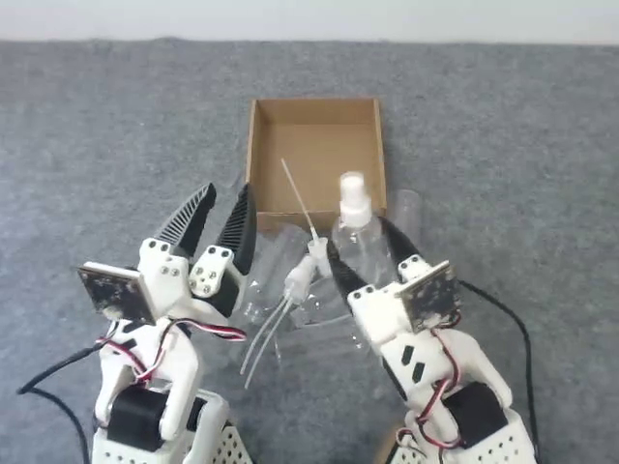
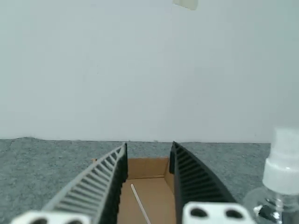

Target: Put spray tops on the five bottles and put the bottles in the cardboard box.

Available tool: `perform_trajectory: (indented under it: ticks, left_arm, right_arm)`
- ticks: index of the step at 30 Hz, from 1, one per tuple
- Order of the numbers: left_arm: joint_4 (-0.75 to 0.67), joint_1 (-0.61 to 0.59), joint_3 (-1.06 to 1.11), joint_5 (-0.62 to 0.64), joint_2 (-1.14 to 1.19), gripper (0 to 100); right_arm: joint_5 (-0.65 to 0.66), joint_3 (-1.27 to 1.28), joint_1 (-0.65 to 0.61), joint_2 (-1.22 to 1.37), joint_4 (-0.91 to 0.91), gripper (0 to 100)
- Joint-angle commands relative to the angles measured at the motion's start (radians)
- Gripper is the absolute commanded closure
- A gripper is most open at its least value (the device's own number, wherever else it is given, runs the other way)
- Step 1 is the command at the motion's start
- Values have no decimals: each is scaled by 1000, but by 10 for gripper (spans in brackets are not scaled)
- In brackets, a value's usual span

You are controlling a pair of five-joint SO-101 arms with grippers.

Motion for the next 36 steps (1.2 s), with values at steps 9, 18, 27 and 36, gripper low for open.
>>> perform_trajectory:
  ticks: [9,18,27,36]
  left_arm:
    - [8,-14,1,11,-12,859]
    - [6,-15,22,11,-12,859]
    - [8,-11,24,11,-12,859]
    - [9,-8,24,11,-9,859]
  right_arm:
    - [38,-192,-28,68,77,991]
    - [38,-407,-28,367,85,991]
    - [38,-451,-159,455,134,991]
    - [40,-448,-226,440,188,990]
